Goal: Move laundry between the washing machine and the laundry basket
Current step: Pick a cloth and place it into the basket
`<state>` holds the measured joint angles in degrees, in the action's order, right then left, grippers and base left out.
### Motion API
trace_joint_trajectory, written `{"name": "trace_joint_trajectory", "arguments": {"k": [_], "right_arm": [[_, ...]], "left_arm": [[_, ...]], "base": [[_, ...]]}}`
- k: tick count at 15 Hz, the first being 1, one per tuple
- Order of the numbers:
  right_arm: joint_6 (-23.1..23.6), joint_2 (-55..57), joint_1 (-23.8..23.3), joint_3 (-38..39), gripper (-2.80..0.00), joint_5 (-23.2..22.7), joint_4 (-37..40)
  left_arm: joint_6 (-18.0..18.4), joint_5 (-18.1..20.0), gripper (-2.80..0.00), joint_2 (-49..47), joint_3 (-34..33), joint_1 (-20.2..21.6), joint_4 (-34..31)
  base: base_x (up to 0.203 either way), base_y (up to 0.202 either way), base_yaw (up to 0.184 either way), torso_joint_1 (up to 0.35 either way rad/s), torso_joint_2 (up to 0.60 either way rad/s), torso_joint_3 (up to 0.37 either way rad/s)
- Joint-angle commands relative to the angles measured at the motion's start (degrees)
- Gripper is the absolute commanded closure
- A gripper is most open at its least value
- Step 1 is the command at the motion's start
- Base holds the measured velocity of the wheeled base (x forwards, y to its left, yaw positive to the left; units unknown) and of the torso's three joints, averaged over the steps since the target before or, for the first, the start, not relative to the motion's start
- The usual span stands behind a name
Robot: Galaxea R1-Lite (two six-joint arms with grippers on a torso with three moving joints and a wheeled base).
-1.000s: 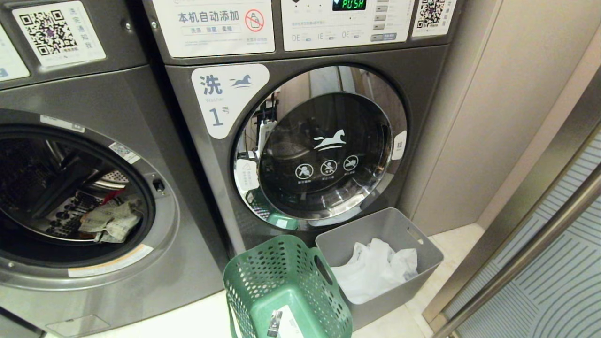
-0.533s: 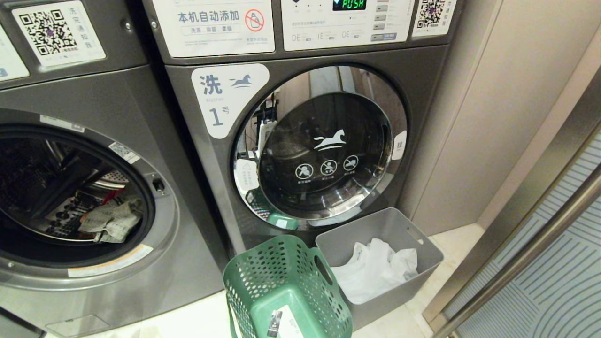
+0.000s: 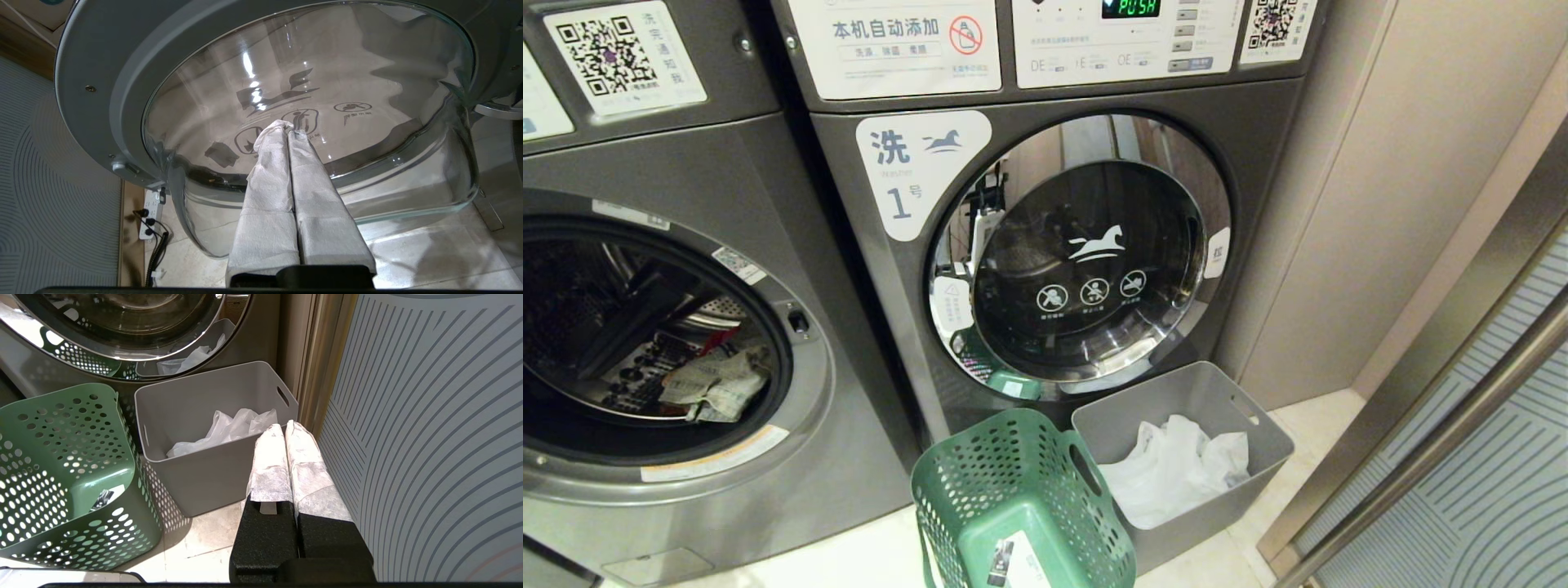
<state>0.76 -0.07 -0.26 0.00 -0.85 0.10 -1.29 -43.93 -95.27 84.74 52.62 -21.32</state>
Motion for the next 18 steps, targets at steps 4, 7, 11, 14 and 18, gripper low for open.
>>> {"name": "trace_joint_trajectory", "arguments": {"k": [4, 7, 11, 14, 18], "right_arm": [[0.03, 0.07, 0.00, 0.00, 0.00, -0.03, -0.01], [0.03, 0.07, 0.00, 0.00, 0.00, -0.03, -0.01], [0.03, 0.07, 0.00, 0.00, 0.00, -0.03, -0.01], [0.03, 0.07, 0.00, 0.00, 0.00, -0.03, -0.01], [0.03, 0.07, 0.00, 0.00, 0.00, -0.03, -0.01]], "left_arm": [[-0.15, -0.01, 0.00, -4.58, 3.83, 1.70, -11.37], [-0.28, 0.95, 0.00, -5.45, 4.80, 1.70, -17.05], [-1.11, 0.96, 0.00, -8.32, 7.62, 1.89, -18.23], [-2.13, 0.87, 0.00, -10.27, 8.91, 2.71, -18.23], [-2.75, 0.78, 0.00, -11.61, 10.60, 3.10, -18.14]], "base": [[0.000, 0.000, 0.000, 0.000, 0.00, 0.000], [0.000, 0.000, 0.000, 0.000, 0.00, 0.000], [0.000, 0.000, 0.000, 0.000, 0.00, 0.000], [0.000, 0.000, 0.000, 0.000, 0.00, 0.000], [0.000, 0.000, 0.000, 0.000, 0.00, 0.000]]}}
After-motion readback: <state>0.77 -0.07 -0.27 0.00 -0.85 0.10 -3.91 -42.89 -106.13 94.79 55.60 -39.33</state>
